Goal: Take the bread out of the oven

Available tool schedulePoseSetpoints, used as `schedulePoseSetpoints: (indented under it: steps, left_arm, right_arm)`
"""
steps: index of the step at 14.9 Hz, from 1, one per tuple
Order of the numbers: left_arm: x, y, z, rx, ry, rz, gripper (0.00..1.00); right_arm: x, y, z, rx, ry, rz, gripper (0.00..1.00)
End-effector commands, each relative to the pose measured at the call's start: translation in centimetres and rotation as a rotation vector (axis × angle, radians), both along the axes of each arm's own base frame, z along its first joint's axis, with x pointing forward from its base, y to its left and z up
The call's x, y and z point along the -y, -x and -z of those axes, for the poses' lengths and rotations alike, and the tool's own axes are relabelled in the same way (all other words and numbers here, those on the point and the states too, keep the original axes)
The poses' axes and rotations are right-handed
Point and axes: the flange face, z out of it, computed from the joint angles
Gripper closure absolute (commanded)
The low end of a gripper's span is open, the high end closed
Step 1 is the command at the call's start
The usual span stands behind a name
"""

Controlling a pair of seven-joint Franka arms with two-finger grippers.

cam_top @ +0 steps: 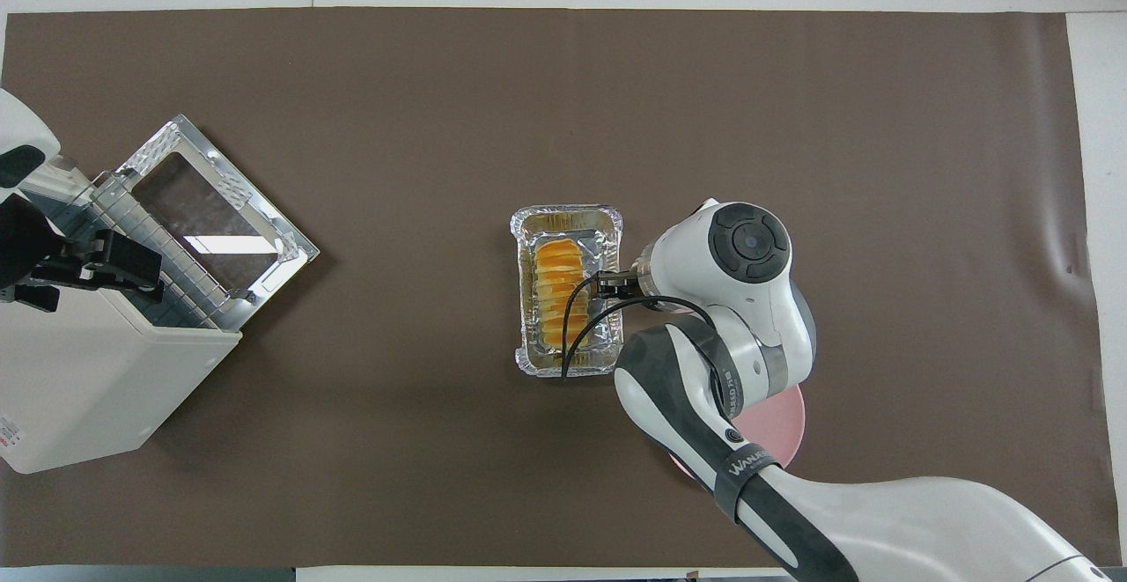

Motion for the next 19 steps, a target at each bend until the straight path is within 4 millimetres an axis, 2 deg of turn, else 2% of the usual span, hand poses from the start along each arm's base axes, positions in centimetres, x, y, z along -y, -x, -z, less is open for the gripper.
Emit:
schedulePoseSetpoints:
  steps: [1,4,6,7,9,12,15,19]
  left_arm:
    - [-0.1,0.3,0.7,-0.002,0.014,0.007,0.0]
    - [-0.3,0.2,0.8,0.009,0.015,0.004,0.0]
    - [-0.2,0.2,0.6,0.009,0.013,-0.005,0.0]
    - [-0.1,0.3,0.4,0.012,0.013,-0.002,0.0]
    - [-0.1,0.5,-0.6,0.037,0.014,-0.006,0.0]
    - [-0.2,0.7,-0.9,0.04,0.014,-0.008,0.0]
    - [-0.1,0.7,-0.9,0.04,0.014,-0.006,0.0]
    - [0.0,0.7,-0.9,0.04,0.014,-0.003,0.0]
  right_arm:
    - [0.0,0.0,-0.2,-0.004,-0.016,0.078,1.0]
    - [-0.1,-0.4,-0.4,0.014,-0.024,0.082,1.0]
    - [0.9,-1.8,-1.6,0.028,-0.032,0.092,1.0]
    - [2.7,-2.9,-2.7,0.036,-0.034,0.093,1.0]
    - [8.2,-5.1,-5.5,0.018,-0.028,0.039,1.0]
    - [15.9,-6.7,-6.3,-0.003,-0.046,0.054,1.0]
    - [21.3,-6.8,-5.2,-0.01,-0.056,0.055,1.0]
    - [21.3,-5.9,-4.3,-0.025,-0.102,0.099,1.0]
